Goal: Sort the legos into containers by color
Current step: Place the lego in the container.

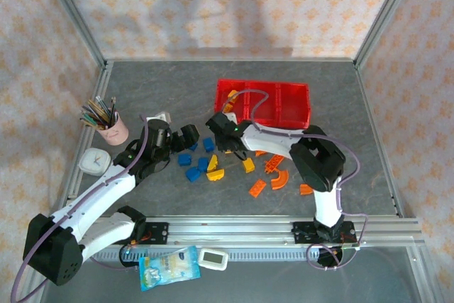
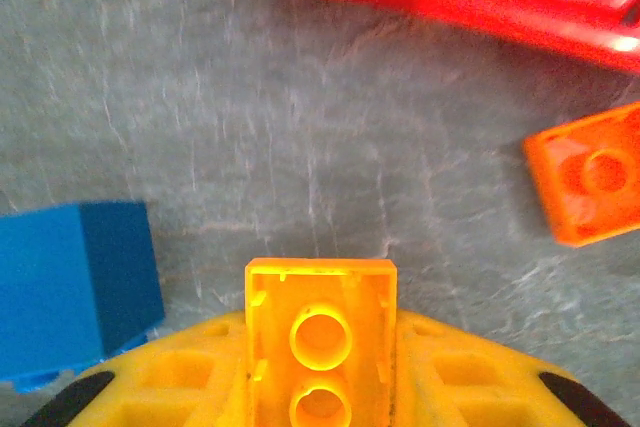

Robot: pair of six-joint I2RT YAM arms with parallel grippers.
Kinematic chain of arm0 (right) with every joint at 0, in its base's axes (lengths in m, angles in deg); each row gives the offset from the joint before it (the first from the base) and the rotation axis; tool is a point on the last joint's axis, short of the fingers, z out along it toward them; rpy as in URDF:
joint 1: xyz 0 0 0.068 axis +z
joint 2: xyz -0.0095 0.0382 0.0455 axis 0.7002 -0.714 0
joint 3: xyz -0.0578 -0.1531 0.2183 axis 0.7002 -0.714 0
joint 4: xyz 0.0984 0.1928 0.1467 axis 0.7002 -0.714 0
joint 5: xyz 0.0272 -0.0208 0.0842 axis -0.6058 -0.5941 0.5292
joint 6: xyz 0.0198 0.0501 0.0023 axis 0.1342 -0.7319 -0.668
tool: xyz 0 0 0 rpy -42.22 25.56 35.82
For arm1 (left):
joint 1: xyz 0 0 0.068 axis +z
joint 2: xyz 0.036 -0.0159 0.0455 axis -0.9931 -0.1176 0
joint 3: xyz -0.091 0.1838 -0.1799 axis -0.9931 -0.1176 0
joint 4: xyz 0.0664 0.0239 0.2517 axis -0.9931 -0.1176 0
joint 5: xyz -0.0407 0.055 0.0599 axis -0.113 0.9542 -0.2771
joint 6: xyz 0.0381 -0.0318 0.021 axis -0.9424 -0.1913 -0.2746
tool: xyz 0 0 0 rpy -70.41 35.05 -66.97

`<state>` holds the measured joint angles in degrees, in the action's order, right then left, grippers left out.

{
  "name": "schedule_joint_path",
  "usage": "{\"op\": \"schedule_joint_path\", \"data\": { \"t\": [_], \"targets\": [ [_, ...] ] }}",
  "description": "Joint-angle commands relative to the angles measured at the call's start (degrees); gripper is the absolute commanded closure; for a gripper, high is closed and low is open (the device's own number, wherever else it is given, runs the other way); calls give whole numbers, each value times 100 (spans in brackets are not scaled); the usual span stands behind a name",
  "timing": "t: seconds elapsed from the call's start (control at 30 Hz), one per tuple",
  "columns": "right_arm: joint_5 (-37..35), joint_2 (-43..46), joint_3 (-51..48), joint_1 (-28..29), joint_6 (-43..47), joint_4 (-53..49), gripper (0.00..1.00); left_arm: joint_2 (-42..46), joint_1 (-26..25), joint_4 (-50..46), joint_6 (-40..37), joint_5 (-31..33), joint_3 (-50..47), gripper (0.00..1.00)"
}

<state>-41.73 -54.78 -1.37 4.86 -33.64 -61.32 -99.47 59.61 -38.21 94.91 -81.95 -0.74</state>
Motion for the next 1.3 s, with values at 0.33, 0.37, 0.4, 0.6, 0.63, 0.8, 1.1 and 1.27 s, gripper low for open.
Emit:
{"op": "schedule_joint_path", "data": {
  "t": [0.33,0.37,0.4,0.6,0.63,0.8,1.1,1.27],
  "targets": [
    [-472,-502,1669,-926,622,-305,65,-686,-27,585,-133,106,746,1],
    [-488,-602,1799,-968,649,-298,65,-732,-27,628,-124,102,765,1],
    [-495,-737,1975,-1020,675,-326,65,-777,-27,681,-124,95,782,1],
    [-680,-1503,2988,-1185,870,-484,65,-1053,17,837,-157,152,878,1],
    [-694,-1620,3131,-1207,883,-519,65,-1088,26,832,-167,153,907,1],
    [-758,-2036,3751,-1252,962,-684,60,-1209,61,825,-234,187,1046,1],
    [-613,-1686,3735,-1259,1015,-711,52,-1188,79,778,-247,146,1084,1],
    [-267,-1081,3055,-1248,894,-557,49,-1027,79,681,-269,46,1013,1]
  ]
}}
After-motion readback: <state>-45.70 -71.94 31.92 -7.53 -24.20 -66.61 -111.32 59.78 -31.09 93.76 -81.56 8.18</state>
